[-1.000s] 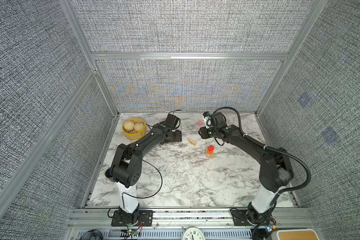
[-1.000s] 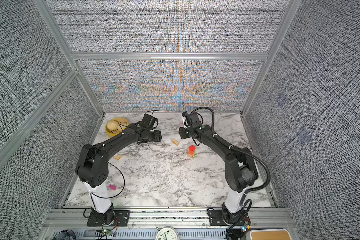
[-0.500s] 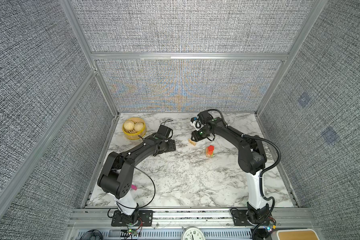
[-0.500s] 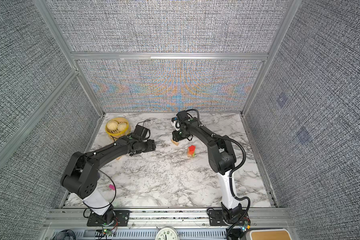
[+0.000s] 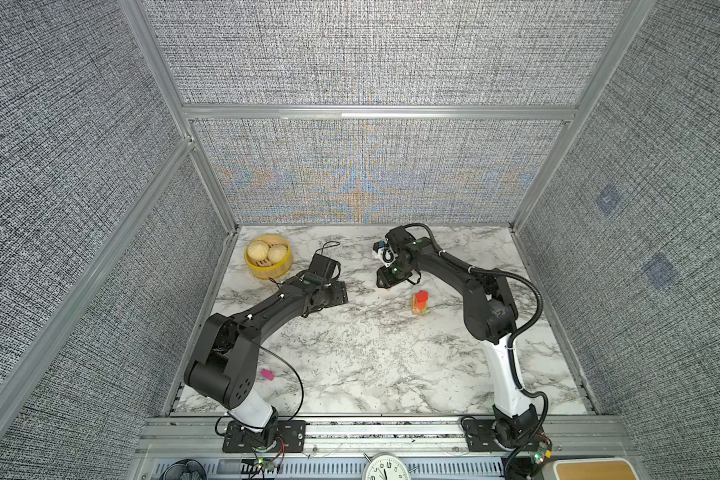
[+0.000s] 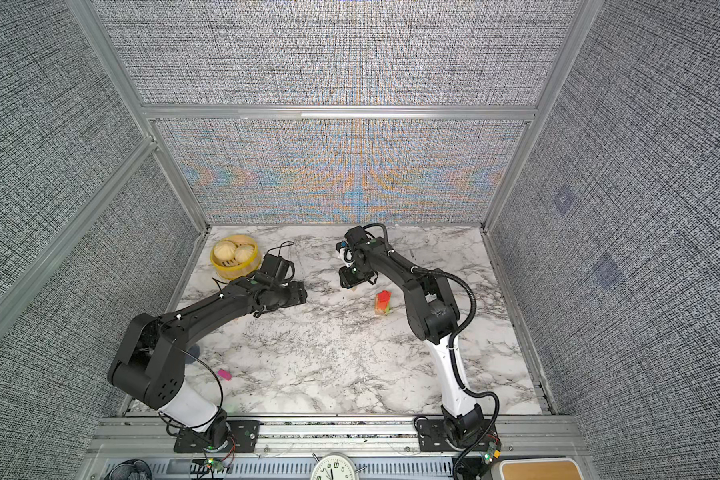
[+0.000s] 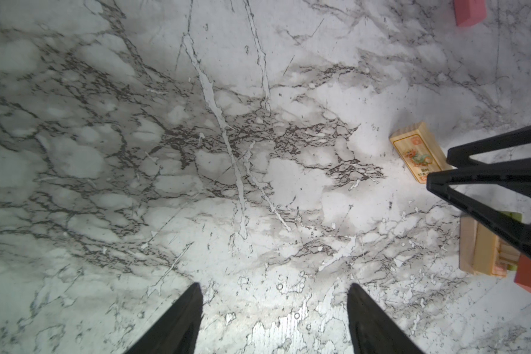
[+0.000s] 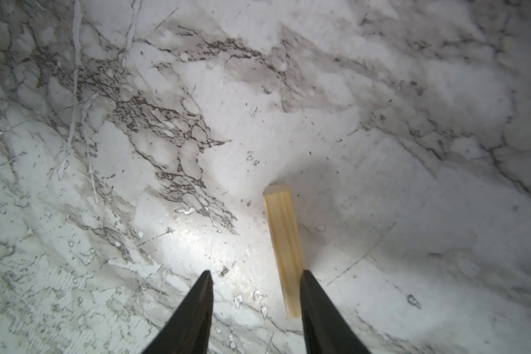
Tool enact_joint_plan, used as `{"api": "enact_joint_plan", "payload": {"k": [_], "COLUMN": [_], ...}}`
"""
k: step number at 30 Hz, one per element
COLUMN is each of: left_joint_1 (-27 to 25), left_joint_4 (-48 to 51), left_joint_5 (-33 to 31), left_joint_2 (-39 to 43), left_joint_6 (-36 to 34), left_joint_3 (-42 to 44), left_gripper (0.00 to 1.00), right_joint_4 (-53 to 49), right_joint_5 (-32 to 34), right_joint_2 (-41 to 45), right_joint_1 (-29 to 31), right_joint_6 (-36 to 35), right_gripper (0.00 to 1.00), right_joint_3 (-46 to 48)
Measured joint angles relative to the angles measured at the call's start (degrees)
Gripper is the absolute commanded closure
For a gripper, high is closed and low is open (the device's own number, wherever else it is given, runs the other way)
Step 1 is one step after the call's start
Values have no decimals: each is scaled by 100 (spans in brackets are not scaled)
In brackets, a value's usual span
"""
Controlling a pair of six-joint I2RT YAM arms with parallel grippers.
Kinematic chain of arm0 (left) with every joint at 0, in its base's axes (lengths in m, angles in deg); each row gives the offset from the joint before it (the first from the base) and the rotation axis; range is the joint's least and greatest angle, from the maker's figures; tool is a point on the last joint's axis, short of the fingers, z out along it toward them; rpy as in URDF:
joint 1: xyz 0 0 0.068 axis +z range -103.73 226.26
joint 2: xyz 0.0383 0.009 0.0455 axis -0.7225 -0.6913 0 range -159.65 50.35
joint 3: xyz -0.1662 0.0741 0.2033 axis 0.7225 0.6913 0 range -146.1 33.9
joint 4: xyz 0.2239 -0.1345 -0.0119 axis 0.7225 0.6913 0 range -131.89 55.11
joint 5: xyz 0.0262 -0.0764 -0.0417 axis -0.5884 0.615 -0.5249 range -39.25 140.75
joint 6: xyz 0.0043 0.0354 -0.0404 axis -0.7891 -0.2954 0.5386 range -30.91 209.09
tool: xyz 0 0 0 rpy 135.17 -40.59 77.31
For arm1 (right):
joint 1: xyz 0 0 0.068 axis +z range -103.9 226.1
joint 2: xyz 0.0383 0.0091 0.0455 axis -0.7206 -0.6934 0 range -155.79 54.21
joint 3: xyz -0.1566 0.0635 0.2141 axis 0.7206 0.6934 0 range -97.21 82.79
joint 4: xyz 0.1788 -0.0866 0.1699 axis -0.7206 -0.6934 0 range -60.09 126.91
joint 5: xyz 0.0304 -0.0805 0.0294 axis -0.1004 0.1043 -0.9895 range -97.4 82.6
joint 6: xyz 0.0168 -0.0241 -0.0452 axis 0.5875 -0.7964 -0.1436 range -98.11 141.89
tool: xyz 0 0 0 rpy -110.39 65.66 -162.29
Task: Build the wood block tower
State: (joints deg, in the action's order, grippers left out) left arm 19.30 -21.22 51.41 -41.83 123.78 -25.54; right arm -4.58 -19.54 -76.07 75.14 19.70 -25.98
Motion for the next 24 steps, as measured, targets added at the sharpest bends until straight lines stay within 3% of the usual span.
{"api": "enact_joint_plan", "payload": {"k": [24], "left_joint_1": [48], "left_joint_4": [155], "left_joint_5": [-181], "left_joint_2": [173], "left_joint_6": [-20], "left_joint_3": [33], "left_gripper": [24], "right_joint_4": [-131], "right_joint_5": [599], "right_joint_2": [-358], "right_joint_1": [59], "right_joint_6": [-24], "right_gripper": [51], "right_joint_3": [-396]}}
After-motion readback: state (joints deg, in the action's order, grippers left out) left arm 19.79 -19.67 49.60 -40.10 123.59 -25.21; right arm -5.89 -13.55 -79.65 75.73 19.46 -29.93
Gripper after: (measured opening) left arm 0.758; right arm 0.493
